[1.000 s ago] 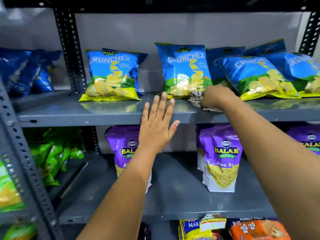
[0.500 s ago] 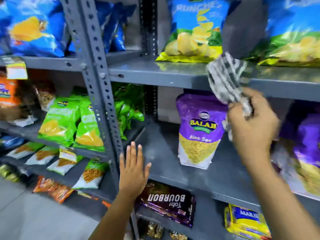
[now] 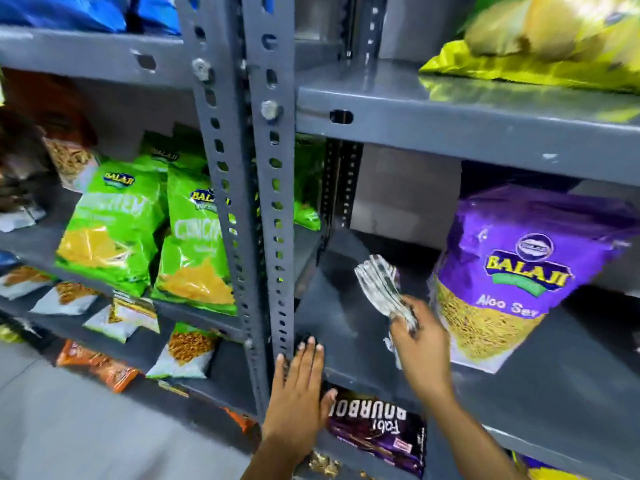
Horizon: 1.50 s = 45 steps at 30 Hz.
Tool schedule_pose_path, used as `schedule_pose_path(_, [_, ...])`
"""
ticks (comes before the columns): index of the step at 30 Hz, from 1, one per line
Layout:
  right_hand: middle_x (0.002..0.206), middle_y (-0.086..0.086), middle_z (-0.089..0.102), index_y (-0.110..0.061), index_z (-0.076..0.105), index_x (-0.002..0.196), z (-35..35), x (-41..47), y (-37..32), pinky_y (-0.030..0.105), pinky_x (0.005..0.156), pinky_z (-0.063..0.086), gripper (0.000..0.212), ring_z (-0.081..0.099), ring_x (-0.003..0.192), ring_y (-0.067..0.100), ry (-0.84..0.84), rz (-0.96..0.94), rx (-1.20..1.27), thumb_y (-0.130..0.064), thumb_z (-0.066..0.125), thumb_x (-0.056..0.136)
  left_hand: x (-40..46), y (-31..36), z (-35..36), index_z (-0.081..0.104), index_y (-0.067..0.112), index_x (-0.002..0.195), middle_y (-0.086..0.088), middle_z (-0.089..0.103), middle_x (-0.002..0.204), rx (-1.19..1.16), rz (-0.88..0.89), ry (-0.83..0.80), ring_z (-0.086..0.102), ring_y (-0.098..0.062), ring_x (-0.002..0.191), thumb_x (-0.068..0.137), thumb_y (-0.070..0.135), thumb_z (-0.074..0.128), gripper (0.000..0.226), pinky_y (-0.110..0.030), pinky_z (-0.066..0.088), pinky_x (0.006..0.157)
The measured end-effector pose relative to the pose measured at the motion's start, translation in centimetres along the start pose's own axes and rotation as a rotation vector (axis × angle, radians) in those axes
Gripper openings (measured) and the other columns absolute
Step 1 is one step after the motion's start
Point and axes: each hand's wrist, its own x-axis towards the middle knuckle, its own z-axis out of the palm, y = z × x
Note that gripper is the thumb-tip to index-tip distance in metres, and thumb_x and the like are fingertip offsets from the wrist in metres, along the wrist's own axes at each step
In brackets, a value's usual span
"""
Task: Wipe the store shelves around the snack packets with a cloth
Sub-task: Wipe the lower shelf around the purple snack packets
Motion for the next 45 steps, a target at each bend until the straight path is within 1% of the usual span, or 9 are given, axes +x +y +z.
schedule_pose_path(7, [0.133,0.021,0.05,-0.007,0.046,0.129,6.2,11.2,1.2,0.048,0.097,0.043,0.044,0.046,0.121,0.041,-0.23,0.068,-0.666,-0.01,0.051,0.085,0.1,0.0,0.9,0.002,0.011,0.146,-0.003,-0.014,0.157,0.006,0.016,0.024,-0.011,-0.016,0.144,0.069,0.052,0.045,0.097,-0.04,0.002,0.114])
schedule_pose_path(10, [0.146,0.022,0.038,-0.005,0.032,0.142,7.1,15.0,2.7,0.038,0.103,0.039,0.054,0.042,0.13,0.037,-0.544,0.309,-0.564,-0.017,0.052,0.093,0.1,0.1,0.9,0.013,0.014,0.145,-0.003,-0.009,0.157,-0.023,0.015,0.034,-0.006,-0.016,0.145,0.068,0.053,0.048,0.093,-0.041,0.009,0.111])
schedule_pose_path(13, [0.149,0.021,0.035,0.0,0.034,0.14,7.8,17.5,2.4,0.034,0.108,0.033,0.052,0.039,0.134,0.034,-0.536,0.348,-0.476,-0.028,0.042,0.097,0.1,-0.1,0.9,0.013,0.015,0.145,-0.004,-0.008,0.158,-0.026,0.019,0.035,-0.005,-0.017,0.145,0.067,0.054,0.048,0.094,-0.041,0.01,0.111])
schedule_pose_path(20, [0.157,0.004,0.023,-0.023,0.031,0.144,10.1,15.3,3.6,0.033,0.122,0.014,0.052,0.019,0.145,0.023,-0.697,-0.143,-0.602,-0.024,0.045,0.094,-0.1,0.1,0.8,0.006,0.011,0.145,-0.004,-0.01,0.157,-0.017,-0.003,-0.025,-0.007,-0.017,0.144,0.067,0.054,0.05,0.1,-0.042,0.008,0.112])
schedule_pose_path(27, [0.121,-0.002,0.061,-0.014,0.064,0.12,8.5,12.0,0.9,0.0,0.069,0.041,0.058,0.053,0.115,0.012,-1.092,-0.087,-0.367,0.02,0.045,0.076,-0.4,0.0,-1.0,0.006,0.008,0.145,-0.005,-0.017,0.155,0.034,0.024,-0.084,-0.013,-0.018,0.143,0.077,0.051,0.043,0.089,-0.04,0.004,0.112])
schedule_pose_path(35, [0.131,0.007,0.059,-0.007,0.063,0.121,9.1,11.4,2.0,-0.014,0.057,0.032,0.052,0.052,0.109,0.013,-0.853,-0.021,-0.228,0.019,0.04,0.082,-2.8,-1.7,-2.2,0.009,0.005,0.143,-0.015,0.015,0.15,-0.024,-0.136,0.017,-0.009,-0.019,0.144,0.094,0.041,0.017,0.061,-0.035,0.006,0.114])
schedule_pose_path(40, [0.132,0.011,0.059,-0.004,0.067,0.112,6.4,8.0,2.1,0.017,0.098,0.04,0.053,0.051,0.123,0.015,-1.164,0.017,-0.199,0.026,0.046,0.073,-1.5,-1.6,-2.6,-0.006,0.007,0.144,-0.008,-0.021,0.154,-0.045,-0.199,-0.071,-0.017,-0.018,0.142,0.076,0.035,0.04,0.086,-0.036,-0.001,0.114])
schedule_pose_path(43, [0.127,0.011,0.062,-0.01,0.07,0.105,4.3,9.0,1.2,0.025,0.101,0.046,0.054,0.055,0.121,0.022,-1.202,0.111,-0.187,0.023,0.044,0.073,-1.7,-1.6,-2.5,-0.007,0.005,0.143,-0.008,-0.026,0.153,-0.044,-0.195,-0.099,-0.02,-0.02,0.142,0.069,0.032,0.056,0.101,-0.04,-0.002,0.113])
schedule_pose_path(45, [0.121,0.007,0.062,-0.005,0.067,0.113,4.6,9.9,0.8,0.007,0.083,0.049,0.049,0.061,0.106,0.012,-0.98,0.125,-0.135,0.021,0.044,0.077,-1.6,-1.6,-2.7,-0.008,0.006,0.143,-0.008,-0.027,0.152,-0.055,-0.198,-0.123,-0.021,-0.019,0.142,0.062,0.03,0.069,0.115,-0.041,-0.003,0.112])
